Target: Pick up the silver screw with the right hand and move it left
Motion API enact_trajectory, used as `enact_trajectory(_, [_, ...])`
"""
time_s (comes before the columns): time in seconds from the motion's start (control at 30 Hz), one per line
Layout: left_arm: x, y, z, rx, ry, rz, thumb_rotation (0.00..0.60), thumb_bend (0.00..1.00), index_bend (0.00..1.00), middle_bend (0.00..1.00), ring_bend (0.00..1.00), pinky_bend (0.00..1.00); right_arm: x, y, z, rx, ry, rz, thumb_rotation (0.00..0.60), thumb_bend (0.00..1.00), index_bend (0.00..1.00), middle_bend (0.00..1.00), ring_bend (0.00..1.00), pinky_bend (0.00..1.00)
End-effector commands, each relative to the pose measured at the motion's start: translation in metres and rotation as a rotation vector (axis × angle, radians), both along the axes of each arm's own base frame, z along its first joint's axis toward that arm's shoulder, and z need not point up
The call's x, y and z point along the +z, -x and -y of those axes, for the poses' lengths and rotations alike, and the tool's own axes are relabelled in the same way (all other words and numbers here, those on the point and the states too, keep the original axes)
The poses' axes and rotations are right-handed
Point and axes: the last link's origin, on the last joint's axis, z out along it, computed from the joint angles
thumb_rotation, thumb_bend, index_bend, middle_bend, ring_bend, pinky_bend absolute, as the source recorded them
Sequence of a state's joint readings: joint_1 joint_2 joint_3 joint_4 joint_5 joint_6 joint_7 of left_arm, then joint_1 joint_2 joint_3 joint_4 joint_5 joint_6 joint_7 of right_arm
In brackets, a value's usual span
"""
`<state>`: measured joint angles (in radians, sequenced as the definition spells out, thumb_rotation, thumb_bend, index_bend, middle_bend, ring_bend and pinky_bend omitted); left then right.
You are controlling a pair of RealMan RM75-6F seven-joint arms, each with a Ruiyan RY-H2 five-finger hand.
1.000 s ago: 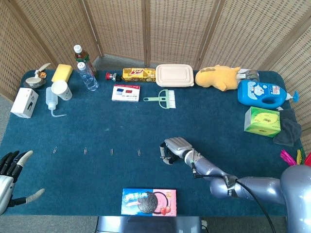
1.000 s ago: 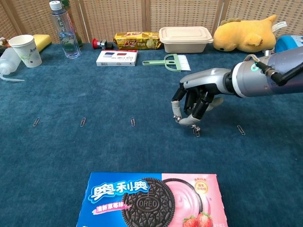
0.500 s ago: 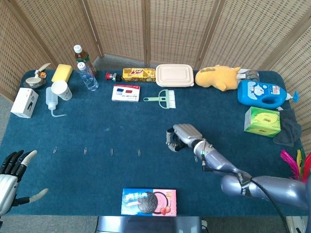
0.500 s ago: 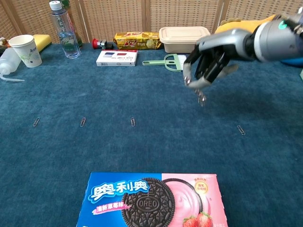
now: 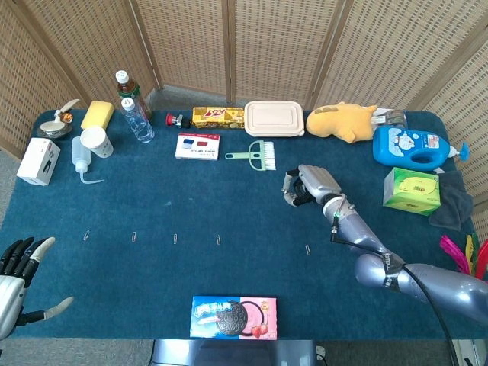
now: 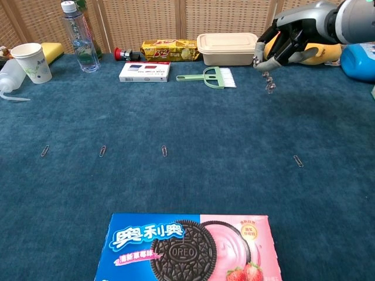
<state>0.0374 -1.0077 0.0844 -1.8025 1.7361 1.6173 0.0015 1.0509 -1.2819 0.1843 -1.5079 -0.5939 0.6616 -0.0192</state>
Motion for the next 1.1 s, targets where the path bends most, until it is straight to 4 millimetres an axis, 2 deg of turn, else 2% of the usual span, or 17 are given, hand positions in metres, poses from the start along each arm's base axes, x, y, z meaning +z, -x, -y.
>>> enact_trajectory(0.03, [0.000,0.000,0.000,0.001,0.000,-0.002,0.421,0.20,0.02,0.11,0.01,0.03,-0.004,0.002,0.003,-0.009,-0.002,-0.011,0.600,0.43,0.62,0.88,0.89,0.98])
enact_trajectory(0.2, [0.000,0.000,0.001,0.004,0.004,-0.004,0.422,0.20,0.02,0.11,0.01,0.03,-0.012,0.007,0.005,-0.022,-0.008,-0.029,0.600,0.43,0.57,0.85,0.86,0.97])
enact_trajectory(0.3, [0.000,0.000,0.001,0.005,0.004,-0.005,0.423,0.20,0.02,0.11,0.01,0.03,-0.016,0.010,0.005,-0.011,-0.010,-0.065,0.600,0.43,0.46,0.79,0.83,0.96])
enact_trajectory(0.33, [0.000,0.000,0.001,0.005,0.005,-0.005,0.421,0.20,0.02,0.11,0.01,0.03,-0.016,0.011,0.005,-0.010,-0.014,-0.071,0.600,0.43,0.38,0.75,0.81,0.96])
enact_trajectory(0.4, [-0.002,-0.002,0.000,-0.001,0.010,-0.002,0.421,0.20,0.02,0.11,0.01,0.03,-0.019,0.009,0.004,-0.012,-0.007,-0.064,0.600,0.43,0.24,0.66,0.74,0.95])
enact_trajectory(0.47, [-0.002,-0.003,0.000,-0.005,0.010,0.001,0.422,0.20,0.02,0.11,0.01,0.03,-0.019,0.009,0.004,-0.012,0.005,-0.050,0.600,0.43,0.10,0.51,0.57,0.91])
enact_trajectory(0.53, [-0.002,-0.002,0.000,-0.003,0.010,0.000,0.425,0.20,0.02,0.11,0.01,0.03,-0.017,0.008,0.003,-0.007,0.028,-0.032,0.599,0.43,0.04,0.41,0.45,0.84])
enact_trajectory(0.63, [-0.002,-0.001,0.000,0.004,0.013,0.001,0.423,0.20,0.02,0.11,0.01,0.03,-0.014,0.009,0.000,-0.008,0.039,0.000,0.571,0.43,0.03,0.34,0.35,0.63])
enact_trajectory(0.73, [-0.003,0.001,0.000,0.012,0.018,0.003,0.421,0.20,0.02,0.11,0.01,0.03,-0.005,0.011,-0.006,0.009,0.073,0.029,0.531,0.43,0.04,0.27,0.26,0.51])
enact_trajectory(0.93, [-0.004,0.004,0.001,0.024,0.020,0.007,0.421,0.20,0.02,0.11,0.01,0.03,0.012,0.020,-0.024,0.041,0.153,0.075,0.530,0.43,0.05,0.19,0.14,0.44])
enact_trajectory(1.0, [-0.006,0.006,0.002,0.033,0.025,0.012,0.422,0.20,0.02,0.11,0.01,0.03,0.020,0.026,-0.045,0.068,0.188,0.109,0.534,0.43,0.06,0.18,0.12,0.43])
enact_trajectory(1.07, [-0.007,0.012,0.004,0.057,0.031,0.017,0.422,0.20,0.02,0.11,0.01,0.03,0.033,0.044,-0.078,0.121,0.248,0.085,0.551,0.43,0.07,0.17,0.11,0.41])
enact_trajectory(1.1, [-0.007,0.013,0.005,0.060,0.029,0.018,0.423,0.20,0.02,0.11,0.01,0.03,0.036,0.049,-0.086,0.133,0.271,0.075,0.564,0.43,0.07,0.17,0.11,0.41])
